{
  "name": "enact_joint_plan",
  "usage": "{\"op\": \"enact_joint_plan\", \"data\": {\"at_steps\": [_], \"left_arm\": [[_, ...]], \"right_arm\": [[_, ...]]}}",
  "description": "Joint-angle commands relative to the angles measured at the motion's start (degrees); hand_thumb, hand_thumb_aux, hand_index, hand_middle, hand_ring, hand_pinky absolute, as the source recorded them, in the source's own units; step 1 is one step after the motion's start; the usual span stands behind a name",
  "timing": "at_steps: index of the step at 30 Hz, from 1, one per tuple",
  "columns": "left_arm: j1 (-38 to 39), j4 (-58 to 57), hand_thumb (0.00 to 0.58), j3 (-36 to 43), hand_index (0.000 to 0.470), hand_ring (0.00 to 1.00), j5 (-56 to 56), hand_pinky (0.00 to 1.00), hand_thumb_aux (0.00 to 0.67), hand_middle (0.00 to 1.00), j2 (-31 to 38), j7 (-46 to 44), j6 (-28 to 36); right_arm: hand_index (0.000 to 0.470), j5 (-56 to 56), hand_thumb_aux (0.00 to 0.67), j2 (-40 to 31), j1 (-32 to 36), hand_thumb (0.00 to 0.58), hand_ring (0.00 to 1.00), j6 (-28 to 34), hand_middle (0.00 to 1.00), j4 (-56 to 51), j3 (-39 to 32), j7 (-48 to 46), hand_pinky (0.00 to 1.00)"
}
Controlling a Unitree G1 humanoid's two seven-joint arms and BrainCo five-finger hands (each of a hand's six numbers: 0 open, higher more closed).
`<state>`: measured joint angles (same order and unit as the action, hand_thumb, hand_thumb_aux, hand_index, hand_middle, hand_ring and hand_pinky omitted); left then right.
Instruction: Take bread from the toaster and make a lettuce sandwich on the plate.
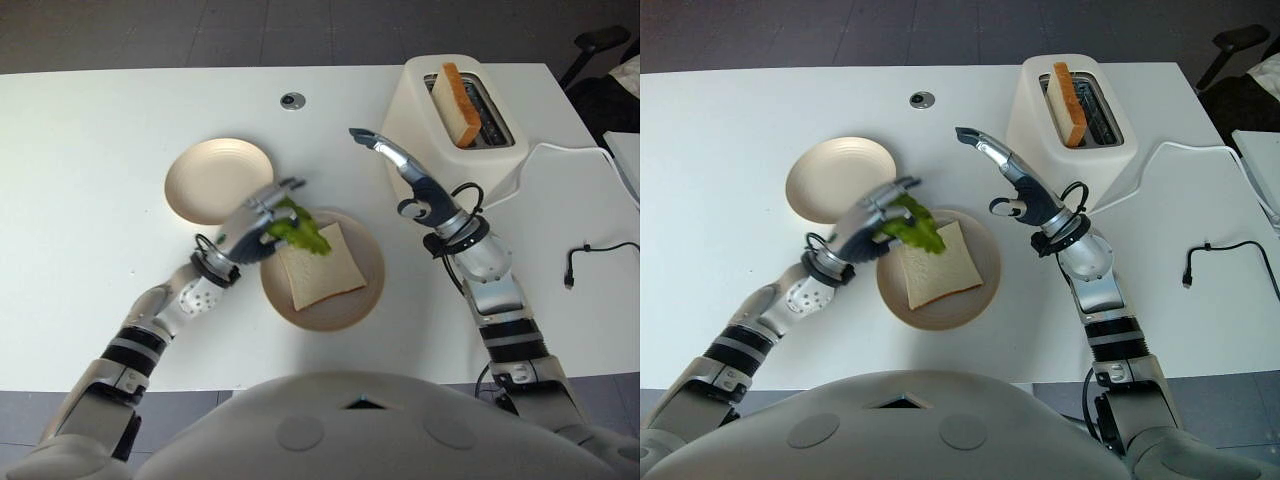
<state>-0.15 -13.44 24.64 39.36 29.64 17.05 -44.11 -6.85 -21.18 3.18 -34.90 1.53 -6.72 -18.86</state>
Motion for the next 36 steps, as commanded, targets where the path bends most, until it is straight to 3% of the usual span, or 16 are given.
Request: {"op": "enact_joint_plan", "data": {"at_steps": [1,11,12,13,22,26,31,36], "left_arm": [[1.6,1.5,0.580,2.0,0.470,0.00,-0.4,0.00,0.670,0.00,-1.4,-3.3,-2.0],[0.2,-4.2,0.580,3.7,0.470,0.00,2.5,0.00,0.670,0.00,-3.5,-5.3,-3.9],[0.1,-4.5,0.565,3.6,0.394,0.00,2.8,0.00,0.562,0.00,-3.3,-5.4,-3.9],[0.0,-4.6,0.000,3.4,0.000,0.00,3.3,0.00,0.000,0.00,-2.9,-5.3,-3.9],[-1.6,-2.8,0.000,-1.4,0.000,0.00,0.4,0.00,0.000,0.00,0.9,-5.9,-6.3],[-1.7,-1.9,0.000,-3.2,0.000,0.00,-2.7,0.00,0.000,0.00,0.8,-6.3,-8.1],[-1.6,-1.3,0.000,-4.3,0.000,0.00,-7.6,0.00,0.000,0.00,-0.6,-7.7,-10.4],[-1.9,-2.3,0.000,-4.7,0.000,0.00,-7.1,0.00,0.000,0.00,-2.4,-8.6,-10.3]], "right_arm": [[0.000,0.5,0.000,-0.8,-0.8,0.000,0.00,1.2,0.00,1.2,0.5,-0.7,0.00],[0.000,-0.3,0.000,-1.0,-1.4,0.000,0.00,1.7,0.00,1.7,0.7,-0.6,0.00],[0.000,-0.4,0.000,-1.0,-1.4,0.000,0.00,1.7,0.00,1.7,0.7,-0.6,0.00],[0.000,-0.4,0.000,-1.0,-1.4,0.000,0.00,1.7,0.00,1.7,0.7,-0.6,0.00],[0.000,0.5,0.000,-1.4,-1.7,0.000,0.00,0.6,0.00,2.9,1.3,-0.6,0.00],[0.000,0.7,0.000,-1.1,-1.2,0.000,0.00,0.8,0.00,7.7,6.3,2.7,0.00],[0.000,-13.0,0.000,-0.8,3.3,0.000,0.00,2.4,0.00,11.2,16.6,14.8,0.00],[0.000,-32.9,0.000,-6.5,8.1,0.000,0.00,14.4,0.00,3.0,19.5,24.1,0.00]]}}
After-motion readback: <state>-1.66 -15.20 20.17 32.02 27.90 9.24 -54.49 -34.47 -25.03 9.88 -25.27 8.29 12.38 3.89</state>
